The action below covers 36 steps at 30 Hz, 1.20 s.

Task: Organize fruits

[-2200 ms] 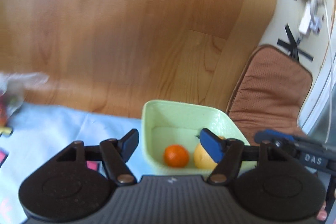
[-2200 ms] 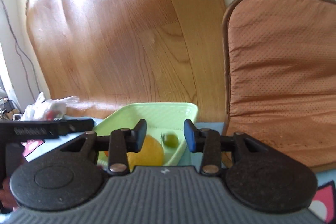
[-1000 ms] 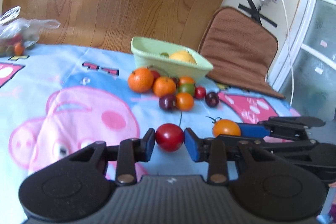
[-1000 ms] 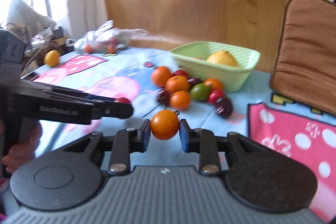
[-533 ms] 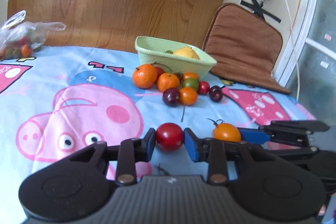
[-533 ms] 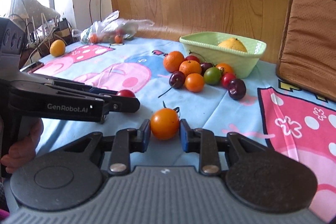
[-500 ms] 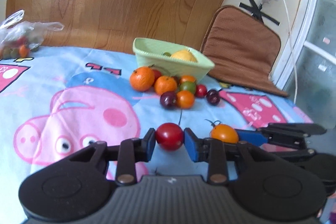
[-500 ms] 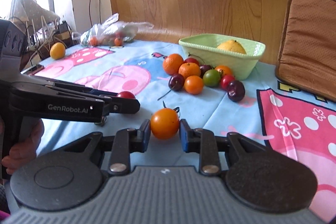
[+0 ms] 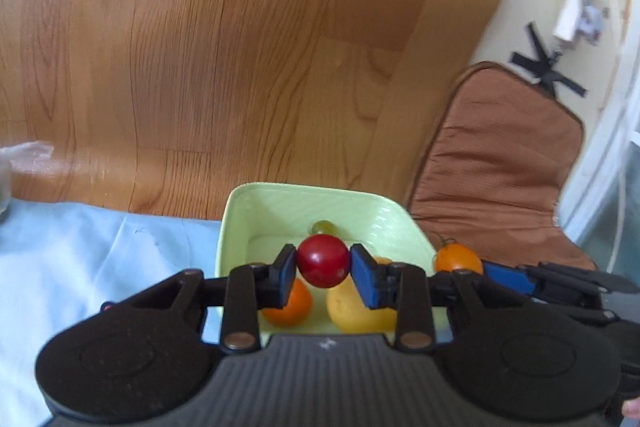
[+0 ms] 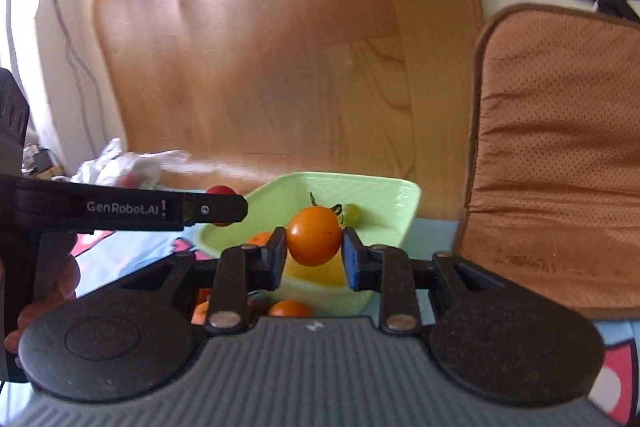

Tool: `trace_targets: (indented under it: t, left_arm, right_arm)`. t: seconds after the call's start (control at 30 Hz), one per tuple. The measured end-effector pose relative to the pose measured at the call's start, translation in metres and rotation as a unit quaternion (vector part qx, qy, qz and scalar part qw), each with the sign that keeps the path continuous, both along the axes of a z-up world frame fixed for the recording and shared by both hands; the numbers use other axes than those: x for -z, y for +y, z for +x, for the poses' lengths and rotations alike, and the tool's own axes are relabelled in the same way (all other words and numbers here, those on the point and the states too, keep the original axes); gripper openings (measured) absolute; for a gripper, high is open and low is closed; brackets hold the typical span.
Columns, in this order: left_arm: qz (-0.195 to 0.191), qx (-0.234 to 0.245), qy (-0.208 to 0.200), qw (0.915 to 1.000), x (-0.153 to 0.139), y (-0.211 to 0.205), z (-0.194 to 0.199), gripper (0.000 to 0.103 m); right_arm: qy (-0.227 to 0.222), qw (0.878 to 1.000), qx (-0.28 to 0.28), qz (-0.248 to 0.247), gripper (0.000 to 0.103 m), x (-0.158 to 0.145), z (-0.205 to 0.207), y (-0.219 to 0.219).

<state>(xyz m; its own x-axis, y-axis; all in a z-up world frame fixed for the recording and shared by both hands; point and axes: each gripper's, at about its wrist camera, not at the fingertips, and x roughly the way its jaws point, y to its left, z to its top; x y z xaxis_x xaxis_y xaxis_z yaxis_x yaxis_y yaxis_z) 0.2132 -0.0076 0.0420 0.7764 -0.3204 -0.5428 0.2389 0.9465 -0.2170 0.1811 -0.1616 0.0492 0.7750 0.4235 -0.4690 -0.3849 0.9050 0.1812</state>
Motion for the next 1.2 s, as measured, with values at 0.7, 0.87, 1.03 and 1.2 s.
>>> trace_targets:
  t: [0.7, 0.87, 1.03, 1.2]
  left_arm:
    - [0.039, -0.075, -0.033, 0.9959, 0.054, 0.031, -0.203, 0.034]
    - [0.056, -0.063, -0.049, 0.9952, 0.052, 0.025, -0.217, 0.039]
    - [0.075, -0.051, -0.05, 0.9946, 0.053, 0.017, -0.219, 0.039]
    - [0.07, -0.053, -0.047, 0.995, 0.052, 0.018, -0.218, 0.039]
  right_arm:
    - [0.083, 0.989, -0.091, 0.082, 0.045, 0.019, -0.113, -0.009]
    - [0.091, 0.99, -0.078, 0.071, 0.045, 0.021, -0.125, -0.002]
    - [0.076, 0.994, -0.057, 0.049, 0.045, 0.024, -0.135, -0.001]
    - [0.053, 0.997, -0.04, 0.028, 0.045, 0.023, -0.146, 0.004]
